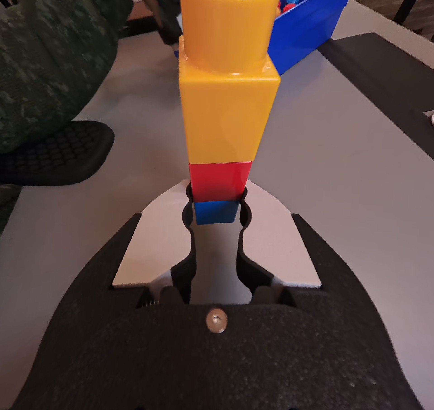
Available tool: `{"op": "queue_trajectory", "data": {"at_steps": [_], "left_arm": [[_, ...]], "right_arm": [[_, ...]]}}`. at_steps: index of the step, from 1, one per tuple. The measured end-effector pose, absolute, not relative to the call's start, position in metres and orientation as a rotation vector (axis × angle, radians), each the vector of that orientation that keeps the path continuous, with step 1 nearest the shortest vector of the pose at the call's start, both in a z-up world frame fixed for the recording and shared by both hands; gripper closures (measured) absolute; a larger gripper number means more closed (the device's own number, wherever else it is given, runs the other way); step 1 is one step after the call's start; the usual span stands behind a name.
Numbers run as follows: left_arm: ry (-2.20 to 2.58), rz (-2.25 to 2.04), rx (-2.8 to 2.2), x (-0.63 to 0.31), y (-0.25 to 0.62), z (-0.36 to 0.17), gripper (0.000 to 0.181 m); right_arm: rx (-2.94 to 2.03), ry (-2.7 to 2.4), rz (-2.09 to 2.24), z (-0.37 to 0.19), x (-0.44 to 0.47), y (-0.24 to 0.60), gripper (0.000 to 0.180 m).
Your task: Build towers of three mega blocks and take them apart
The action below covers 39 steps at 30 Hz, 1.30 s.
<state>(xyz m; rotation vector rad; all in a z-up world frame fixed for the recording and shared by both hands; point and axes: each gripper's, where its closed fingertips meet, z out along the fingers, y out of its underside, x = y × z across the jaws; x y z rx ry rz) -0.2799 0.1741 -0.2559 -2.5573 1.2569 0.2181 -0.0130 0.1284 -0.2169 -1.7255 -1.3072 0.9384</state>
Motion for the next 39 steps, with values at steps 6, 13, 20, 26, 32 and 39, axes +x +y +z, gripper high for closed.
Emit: {"op": "queue_trajectory", "data": {"at_steps": [6,13,20,26,32,39], "left_arm": [[1.278,-0.261,-1.710,-0.134,0.160,-0.116,0.147],[1.273,-1.065,-1.430,-0.015,0.117,-0.112,0.120],[0.643,-1.406,-1.240,0.005,0.143,-0.068,0.157],[0.678,-0.835,-1.089,-0.021,0.153,-0.054,0.181],[0.913,-0.700,-1.110,0.003,0.141,-0.073,0.181],[0.993,-1.039,-1.298,0.012,0.130,-0.087,0.141]], "right_arm": [[-1.604,-1.202,0.993,-0.185,-0.016,0.131,0.142],[-1.340,-1.121,1.169,-0.126,-0.008,0.110,0.142],[-1.340,-1.039,1.164,-0.118,0.009,0.123,0.143],[-1.353,-1.040,1.139,-0.119,0.010,0.125,0.142],[-1.381,-1.072,1.120,-0.128,0.006,0.125,0.142],[-1.395,-1.094,1.115,-0.132,0.007,0.124,0.142]]}}
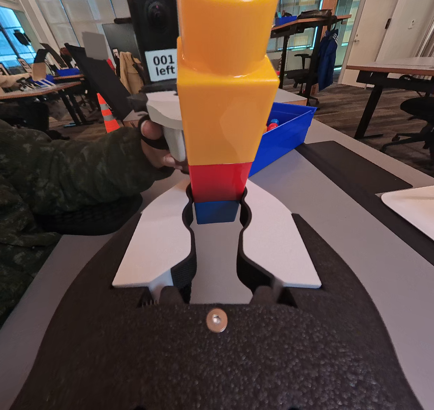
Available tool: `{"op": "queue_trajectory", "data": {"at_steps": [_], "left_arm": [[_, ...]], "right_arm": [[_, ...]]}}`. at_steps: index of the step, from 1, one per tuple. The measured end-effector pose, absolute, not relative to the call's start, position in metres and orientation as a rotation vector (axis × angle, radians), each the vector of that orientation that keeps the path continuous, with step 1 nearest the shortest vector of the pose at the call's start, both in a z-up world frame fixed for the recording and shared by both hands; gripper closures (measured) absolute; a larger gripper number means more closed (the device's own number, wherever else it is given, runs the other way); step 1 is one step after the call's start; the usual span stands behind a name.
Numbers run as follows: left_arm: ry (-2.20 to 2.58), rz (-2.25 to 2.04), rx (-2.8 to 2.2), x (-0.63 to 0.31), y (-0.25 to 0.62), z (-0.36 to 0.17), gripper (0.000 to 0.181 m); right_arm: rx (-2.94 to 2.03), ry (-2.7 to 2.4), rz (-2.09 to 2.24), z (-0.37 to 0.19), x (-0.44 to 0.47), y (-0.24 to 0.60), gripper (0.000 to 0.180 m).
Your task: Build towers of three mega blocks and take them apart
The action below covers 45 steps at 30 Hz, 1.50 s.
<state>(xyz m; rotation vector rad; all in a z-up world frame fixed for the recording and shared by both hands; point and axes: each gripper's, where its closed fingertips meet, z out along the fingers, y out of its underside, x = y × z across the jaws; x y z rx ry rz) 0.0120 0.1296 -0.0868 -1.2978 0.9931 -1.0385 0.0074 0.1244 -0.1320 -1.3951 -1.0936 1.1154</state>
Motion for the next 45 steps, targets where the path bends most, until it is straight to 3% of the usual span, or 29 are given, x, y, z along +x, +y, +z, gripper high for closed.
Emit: {"op": "queue_trajectory", "data": {"at_steps": [4,7,11,15,19,24,29,35,38,45], "left_arm": [[1.152,-1.003,-1.336,0.029,0.116,-0.108,0.131],[1.210,-0.957,-1.297,0.036,0.109,-0.114,0.141],[1.261,-0.893,-1.314,0.034,0.108,-0.117,0.142],[1.218,-0.893,-1.320,0.019,0.117,-0.108,0.143],[1.219,-0.938,-1.403,0.003,0.131,-0.125,0.143],[1.255,-0.896,-1.460,0.009,0.140,-0.155,0.143],[1.290,-0.633,-1.490,0.009,0.154,-0.168,0.143],[1.337,-0.493,-1.502,0.008,0.162,-0.183,0.143],[1.334,-0.508,-1.498,0.010,0.160,-0.184,0.144],[1.316,-0.505,-1.487,0.014,0.160,-0.183,0.144]], "right_arm": [[-1.396,-1.153,1.128,-0.139,-0.001,0.116,0.143],[-1.376,-1.202,1.138,-0.142,-0.007,0.108,0.142],[-1.383,-1.228,1.103,-0.145,-0.008,0.107,0.142],[-1.455,-1.157,1.074,-0.145,-0.004,0.121,0.124],[-1.423,-1.044,1.099,-0.127,0.015,0.133,0.121],[-1.403,-0.962,1.083,-0.114,0.033,0.142,0.124],[-1.377,-0.949,1.089,-0.108,0.035,0.140,0.139],[-1.493,-0.933,1.042,-0.122,0.030,0.150,0.139],[-1.560,-0.912,0.993,-0.131,0.031,0.158,0.150],[-1.552,-0.924,0.967,-0.129,0.031,0.156,0.150]]}}
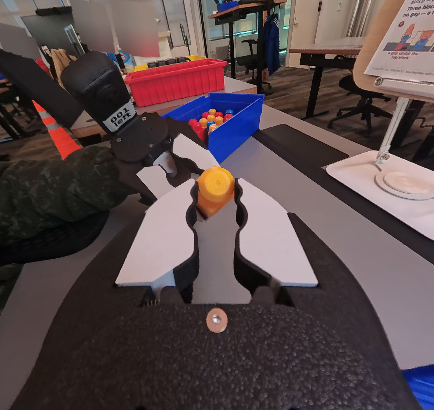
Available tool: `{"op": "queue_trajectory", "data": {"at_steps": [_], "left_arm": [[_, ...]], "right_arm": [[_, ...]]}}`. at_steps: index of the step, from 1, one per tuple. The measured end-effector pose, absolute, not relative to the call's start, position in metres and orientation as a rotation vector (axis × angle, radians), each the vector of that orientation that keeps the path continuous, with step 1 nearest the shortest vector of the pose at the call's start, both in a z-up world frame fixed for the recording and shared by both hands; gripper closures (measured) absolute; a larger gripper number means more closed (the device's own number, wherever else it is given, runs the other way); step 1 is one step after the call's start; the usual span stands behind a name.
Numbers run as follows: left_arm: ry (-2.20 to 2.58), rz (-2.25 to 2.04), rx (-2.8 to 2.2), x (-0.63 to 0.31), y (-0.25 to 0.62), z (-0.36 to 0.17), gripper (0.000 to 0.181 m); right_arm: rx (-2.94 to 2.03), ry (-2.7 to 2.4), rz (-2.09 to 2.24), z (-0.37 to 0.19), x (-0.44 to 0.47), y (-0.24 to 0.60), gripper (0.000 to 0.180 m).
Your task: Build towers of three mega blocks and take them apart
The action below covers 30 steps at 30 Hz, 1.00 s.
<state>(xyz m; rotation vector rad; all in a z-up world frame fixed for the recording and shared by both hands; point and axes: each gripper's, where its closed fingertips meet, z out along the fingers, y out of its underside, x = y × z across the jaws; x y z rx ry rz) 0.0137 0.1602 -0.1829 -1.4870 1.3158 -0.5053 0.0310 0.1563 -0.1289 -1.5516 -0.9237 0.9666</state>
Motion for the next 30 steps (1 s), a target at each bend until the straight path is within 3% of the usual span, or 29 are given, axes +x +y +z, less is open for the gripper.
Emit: {"op": "queue_trajectory", "data": {"at_steps": [7,12,15,21,30], "left_arm": [[1.084,-0.766,-1.422,0.008,0.163,-0.145,0.141],[0.713,-0.856,-1.415,-0.050,0.207,-0.118,0.177],[0.587,-0.808,-1.461,-0.079,0.230,-0.126,0.181],[0.572,-0.713,-1.457,-0.085,0.239,-0.133,0.181],[0.591,-0.661,-1.460,-0.084,0.243,-0.139,0.181]], "right_arm": [[-1.536,-0.871,0.901,-0.105,0.037,0.158,0.150],[-1.610,-0.675,0.556,-0.051,0.126,0.198,0.150],[-1.746,-0.487,0.309,-0.037,0.205,0.244,0.150],[-1.967,-0.126,0.097,-0.083,0.319,0.333,0.150],[-2.085,-0.014,0.001,-0.160,0.344,0.394,0.150]]}}
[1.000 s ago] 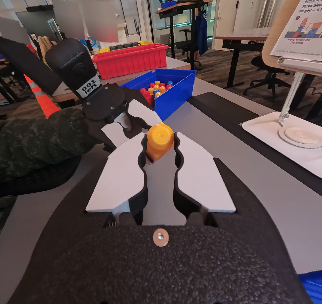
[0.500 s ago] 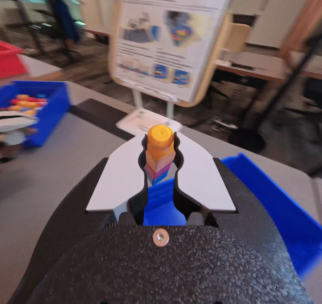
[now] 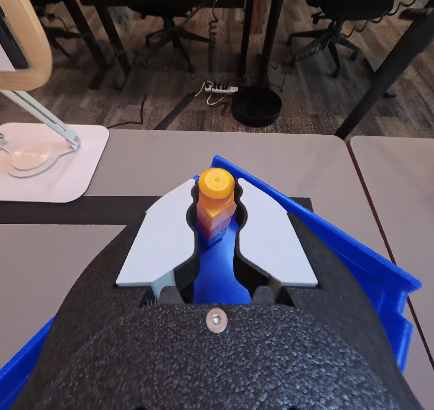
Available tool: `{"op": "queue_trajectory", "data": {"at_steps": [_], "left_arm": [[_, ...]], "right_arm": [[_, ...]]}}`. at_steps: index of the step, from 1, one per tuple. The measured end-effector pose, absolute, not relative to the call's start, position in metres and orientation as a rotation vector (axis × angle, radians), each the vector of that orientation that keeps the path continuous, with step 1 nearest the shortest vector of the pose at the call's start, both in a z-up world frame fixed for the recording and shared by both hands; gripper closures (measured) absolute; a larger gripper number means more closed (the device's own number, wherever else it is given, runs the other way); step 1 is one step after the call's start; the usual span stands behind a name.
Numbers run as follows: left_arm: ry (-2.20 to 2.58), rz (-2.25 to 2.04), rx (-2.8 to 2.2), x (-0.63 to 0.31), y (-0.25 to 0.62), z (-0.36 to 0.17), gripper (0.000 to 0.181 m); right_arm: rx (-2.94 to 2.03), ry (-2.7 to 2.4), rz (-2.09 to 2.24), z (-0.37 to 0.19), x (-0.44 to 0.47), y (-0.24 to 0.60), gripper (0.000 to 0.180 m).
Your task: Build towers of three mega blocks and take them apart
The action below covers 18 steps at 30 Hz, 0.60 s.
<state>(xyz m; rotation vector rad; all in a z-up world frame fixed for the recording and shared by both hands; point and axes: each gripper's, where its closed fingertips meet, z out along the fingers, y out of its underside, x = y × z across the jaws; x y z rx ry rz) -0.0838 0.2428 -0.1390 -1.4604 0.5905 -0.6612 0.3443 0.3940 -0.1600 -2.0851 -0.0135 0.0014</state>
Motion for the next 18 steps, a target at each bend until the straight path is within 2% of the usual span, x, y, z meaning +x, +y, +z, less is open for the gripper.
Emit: {"op": "queue_trajectory", "data": {"at_steps": [9,12,18], "left_arm": [[0.606,-0.662,-1.494,-0.083,0.248,-0.151,0.181],[0.616,-0.666,-1.498,-0.082,0.247,-0.153,0.181],[0.613,-0.653,-1.490,-0.082,0.245,-0.145,0.181]], "right_arm": [[-2.084,-0.184,-0.041,-0.178,0.343,0.413,0.150],[-2.089,-0.222,-0.020,-0.178,0.340,0.412,0.127],[-1.641,-0.227,0.178,-0.062,0.279,0.370,0.126]]}}
